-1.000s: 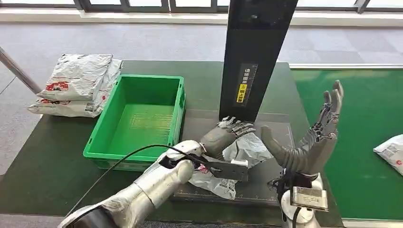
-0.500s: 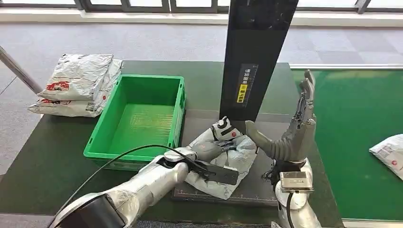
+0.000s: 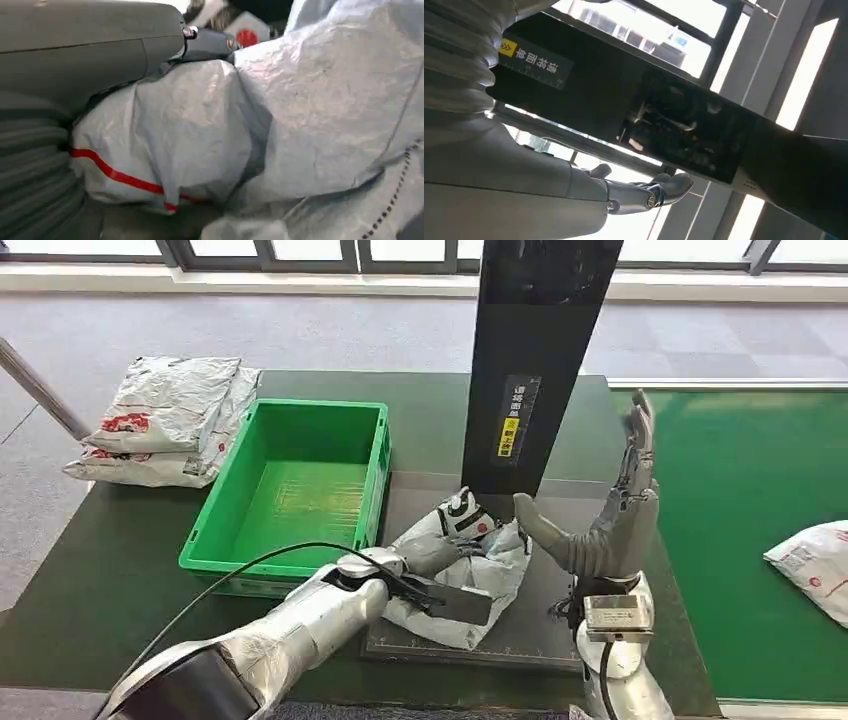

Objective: Moved the parcel from conveyor to table for the left to box.

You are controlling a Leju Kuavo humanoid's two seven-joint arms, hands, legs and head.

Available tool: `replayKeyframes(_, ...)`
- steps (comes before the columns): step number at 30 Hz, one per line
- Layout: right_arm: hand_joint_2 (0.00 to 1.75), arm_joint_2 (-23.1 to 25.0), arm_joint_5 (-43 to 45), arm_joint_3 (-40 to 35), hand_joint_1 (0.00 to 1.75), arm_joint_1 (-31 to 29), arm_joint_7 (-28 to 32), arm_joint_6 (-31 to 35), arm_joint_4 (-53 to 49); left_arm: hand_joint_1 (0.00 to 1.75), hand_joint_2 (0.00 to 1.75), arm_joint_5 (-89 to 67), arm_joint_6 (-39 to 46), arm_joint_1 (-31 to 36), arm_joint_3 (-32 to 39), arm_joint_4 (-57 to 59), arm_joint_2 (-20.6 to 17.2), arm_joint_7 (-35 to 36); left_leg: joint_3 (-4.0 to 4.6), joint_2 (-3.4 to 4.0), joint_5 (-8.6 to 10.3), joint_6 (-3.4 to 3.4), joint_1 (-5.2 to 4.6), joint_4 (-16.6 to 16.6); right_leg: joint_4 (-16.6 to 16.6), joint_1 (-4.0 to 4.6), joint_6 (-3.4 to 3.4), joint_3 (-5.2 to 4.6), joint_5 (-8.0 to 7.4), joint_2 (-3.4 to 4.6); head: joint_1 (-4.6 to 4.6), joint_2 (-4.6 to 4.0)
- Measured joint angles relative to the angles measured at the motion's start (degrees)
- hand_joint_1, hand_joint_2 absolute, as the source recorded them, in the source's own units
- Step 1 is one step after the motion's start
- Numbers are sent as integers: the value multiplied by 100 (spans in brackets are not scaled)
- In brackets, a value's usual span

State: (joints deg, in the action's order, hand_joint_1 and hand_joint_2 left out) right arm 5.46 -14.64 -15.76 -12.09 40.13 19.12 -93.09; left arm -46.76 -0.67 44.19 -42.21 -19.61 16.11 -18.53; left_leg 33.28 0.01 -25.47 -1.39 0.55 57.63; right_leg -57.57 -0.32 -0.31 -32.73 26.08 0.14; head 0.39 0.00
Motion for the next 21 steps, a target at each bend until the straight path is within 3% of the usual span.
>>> replayKeyframes(11, 175, -83, 59, 0, 0, 455, 2, 63, -341, 175, 175, 632, 2256, -376, 700, -833, -295, -1065, 43, -8, 15, 2, -1, 1, -2, 0, 1, -45, -5, -2, -2, 0)
replayKeyframes(21, 175, -221, 223, 0, 0, 744, 2, -55, -571, 175, 175, 212, 2544, -1393, 892, -2700, -584, -1047, 74, -9, 12, 5, -5, 2, -1, 0, 4, -74, -2, -2, -4, 0)
